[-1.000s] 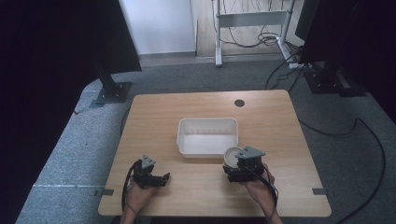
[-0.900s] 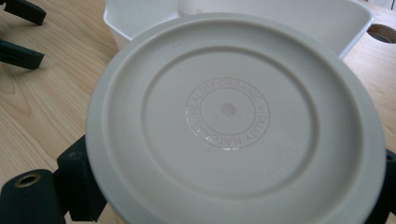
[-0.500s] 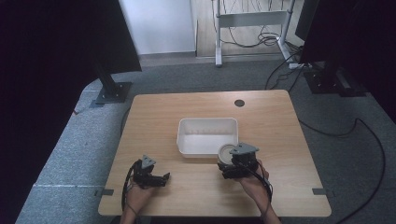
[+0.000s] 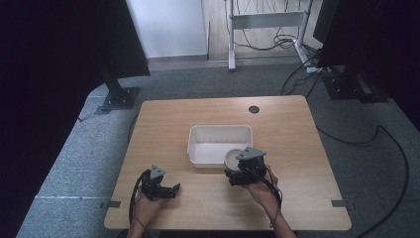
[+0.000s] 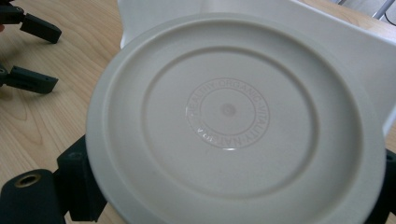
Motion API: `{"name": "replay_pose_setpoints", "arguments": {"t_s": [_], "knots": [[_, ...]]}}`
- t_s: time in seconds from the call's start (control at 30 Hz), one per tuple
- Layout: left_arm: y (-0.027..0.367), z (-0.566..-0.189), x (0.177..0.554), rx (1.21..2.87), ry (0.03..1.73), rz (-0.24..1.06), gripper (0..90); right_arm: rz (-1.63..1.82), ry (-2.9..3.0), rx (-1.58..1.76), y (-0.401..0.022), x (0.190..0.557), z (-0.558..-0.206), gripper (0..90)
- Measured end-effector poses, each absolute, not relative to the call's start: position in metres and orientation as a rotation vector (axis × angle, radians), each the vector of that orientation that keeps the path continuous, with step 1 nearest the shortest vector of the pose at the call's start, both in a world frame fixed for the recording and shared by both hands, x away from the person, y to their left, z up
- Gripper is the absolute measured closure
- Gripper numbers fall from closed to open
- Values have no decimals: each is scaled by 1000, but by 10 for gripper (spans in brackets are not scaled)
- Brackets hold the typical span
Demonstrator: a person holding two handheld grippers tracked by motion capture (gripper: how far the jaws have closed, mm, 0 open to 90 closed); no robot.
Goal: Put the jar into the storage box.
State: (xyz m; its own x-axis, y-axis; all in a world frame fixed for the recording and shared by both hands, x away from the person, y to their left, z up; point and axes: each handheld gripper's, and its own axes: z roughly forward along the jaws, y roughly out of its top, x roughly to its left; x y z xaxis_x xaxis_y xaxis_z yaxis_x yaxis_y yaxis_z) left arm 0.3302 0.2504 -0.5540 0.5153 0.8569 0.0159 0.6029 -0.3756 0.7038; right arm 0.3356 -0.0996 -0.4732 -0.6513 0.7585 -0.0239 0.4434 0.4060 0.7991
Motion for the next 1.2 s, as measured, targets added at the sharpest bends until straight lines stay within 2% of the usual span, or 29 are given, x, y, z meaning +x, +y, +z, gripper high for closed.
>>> {"name": "replay_pose_setpoints", "arguments": {"t_s": [1.2], "knots": [[251,-554,331,2114,1180,507,0,1079,2212,1104,-77,390,-479,91]]}}
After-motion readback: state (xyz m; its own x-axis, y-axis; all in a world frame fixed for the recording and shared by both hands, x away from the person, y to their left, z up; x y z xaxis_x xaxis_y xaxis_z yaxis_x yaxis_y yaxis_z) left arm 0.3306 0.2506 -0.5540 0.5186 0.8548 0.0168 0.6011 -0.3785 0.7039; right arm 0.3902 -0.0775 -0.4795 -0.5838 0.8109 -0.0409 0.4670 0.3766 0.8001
